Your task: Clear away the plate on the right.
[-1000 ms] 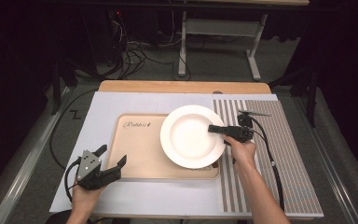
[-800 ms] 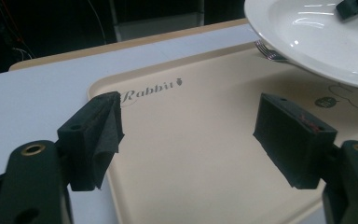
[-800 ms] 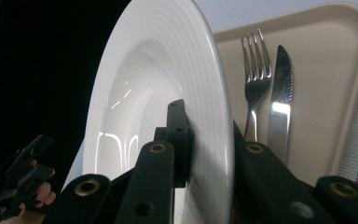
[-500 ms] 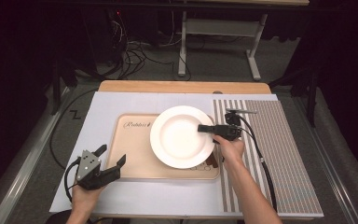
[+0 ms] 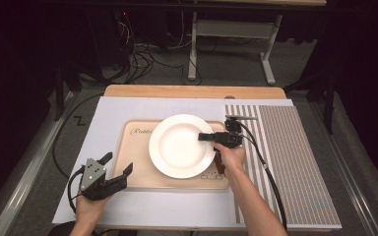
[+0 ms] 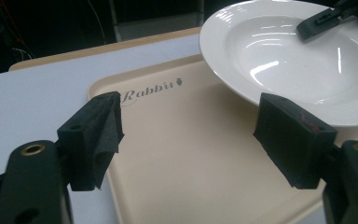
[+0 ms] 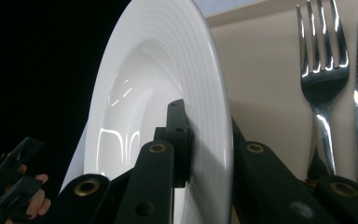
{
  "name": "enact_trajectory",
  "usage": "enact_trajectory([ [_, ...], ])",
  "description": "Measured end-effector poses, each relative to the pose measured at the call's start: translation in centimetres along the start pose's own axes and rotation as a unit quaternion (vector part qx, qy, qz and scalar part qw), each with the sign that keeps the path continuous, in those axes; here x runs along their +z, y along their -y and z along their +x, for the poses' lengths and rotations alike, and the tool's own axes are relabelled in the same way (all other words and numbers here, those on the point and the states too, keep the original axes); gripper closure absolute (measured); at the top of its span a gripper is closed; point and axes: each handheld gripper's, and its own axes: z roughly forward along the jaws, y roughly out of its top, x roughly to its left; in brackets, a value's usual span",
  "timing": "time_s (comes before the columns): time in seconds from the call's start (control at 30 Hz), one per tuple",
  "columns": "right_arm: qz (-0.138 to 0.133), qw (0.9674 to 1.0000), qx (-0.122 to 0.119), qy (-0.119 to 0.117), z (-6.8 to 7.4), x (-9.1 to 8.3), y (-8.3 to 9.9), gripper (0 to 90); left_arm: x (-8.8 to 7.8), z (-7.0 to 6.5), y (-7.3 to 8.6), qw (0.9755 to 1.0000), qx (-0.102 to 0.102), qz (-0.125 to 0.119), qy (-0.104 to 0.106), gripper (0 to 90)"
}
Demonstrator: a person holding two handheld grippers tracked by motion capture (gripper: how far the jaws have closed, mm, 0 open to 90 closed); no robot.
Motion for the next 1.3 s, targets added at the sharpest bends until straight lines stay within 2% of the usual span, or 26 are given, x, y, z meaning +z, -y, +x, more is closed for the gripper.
enact_trajectory([
  [0.57, 0.017, 0.9997, 0.015, 0.006, 0.2, 2.9, 0.5, 82.3, 0.0, 0.0, 0.0, 1.0, -0.002, 0.002, 0.001, 23.3],
  [0.63, 0.019, 0.9997, 0.012, 0.013, 0.2, 3.2, 0.6, 82.4, 0.0, 0.0, 0.0, 1.0, -0.004, 0.003, 0.0, 23.3],
  [0.83, 0.023, 0.9994, 0.02, 0.014, -0.1, 3.5, 0.6, 82.9, 0.1, 0.0, 0.0, 1.0, -0.004, 0.004, -0.001, 23.1],
  [0.9, 0.025, 0.9994, 0.01, 0.024, -0.1, 3.7, 0.7, 83.2, 0.1, 0.0, 0.0, 1.0, -0.004, 0.004, -0.001, 23.1],
  [1.2, 0.037, 0.9991, 0.008, 0.022, -0.5, 3.9, 0.8, 81.5, 0.1, 0.0, 0.0, 1.0, -0.004, 0.004, -0.001, 23.1],
  [1.3, 0.044, 0.9983, -0.002, 0.037, -0.6, 4.0, 0.9, 79.6, 0.1, 0.0, 0.0, 1.0, -0.004, 0.004, -0.001, 23.1],
])
